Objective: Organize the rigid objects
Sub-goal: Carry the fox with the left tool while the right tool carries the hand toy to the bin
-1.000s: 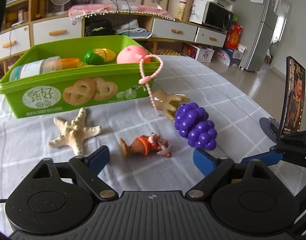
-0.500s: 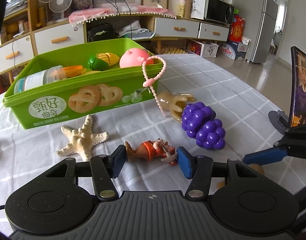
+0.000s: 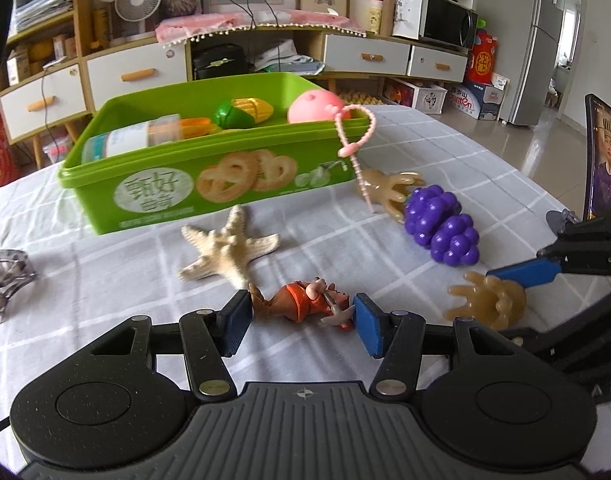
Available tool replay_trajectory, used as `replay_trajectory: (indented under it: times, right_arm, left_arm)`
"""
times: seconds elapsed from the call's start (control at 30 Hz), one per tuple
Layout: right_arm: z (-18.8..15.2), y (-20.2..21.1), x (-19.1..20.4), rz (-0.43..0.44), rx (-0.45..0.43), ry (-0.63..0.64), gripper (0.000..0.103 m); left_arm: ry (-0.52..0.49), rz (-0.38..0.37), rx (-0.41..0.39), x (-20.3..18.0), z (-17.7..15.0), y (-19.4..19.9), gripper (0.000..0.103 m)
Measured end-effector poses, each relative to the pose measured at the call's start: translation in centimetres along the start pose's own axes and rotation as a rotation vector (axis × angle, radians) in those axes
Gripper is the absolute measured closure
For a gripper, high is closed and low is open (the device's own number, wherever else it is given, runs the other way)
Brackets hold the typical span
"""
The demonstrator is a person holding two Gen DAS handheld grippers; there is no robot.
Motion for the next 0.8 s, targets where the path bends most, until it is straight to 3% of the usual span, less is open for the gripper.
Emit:
replay_trajectory:
  times: [0.8]
  right_arm:
    - [3.0,-2.4,2.4,-0.012,0.049,-0.044,0.057]
  left_arm:
    - [0.102,0.046,0.046,5.2,-0.4,0.8,0.043]
Point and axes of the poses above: each gripper's, at about its wrist camera, not at the fingertips, and y roughly against the way its jaws point, x to its left, z to its top, the point moved 6 cm from there along -y, roughly the way its jaws point, and after that the axes turned 11 degrees about z, right-handed, at the moved point
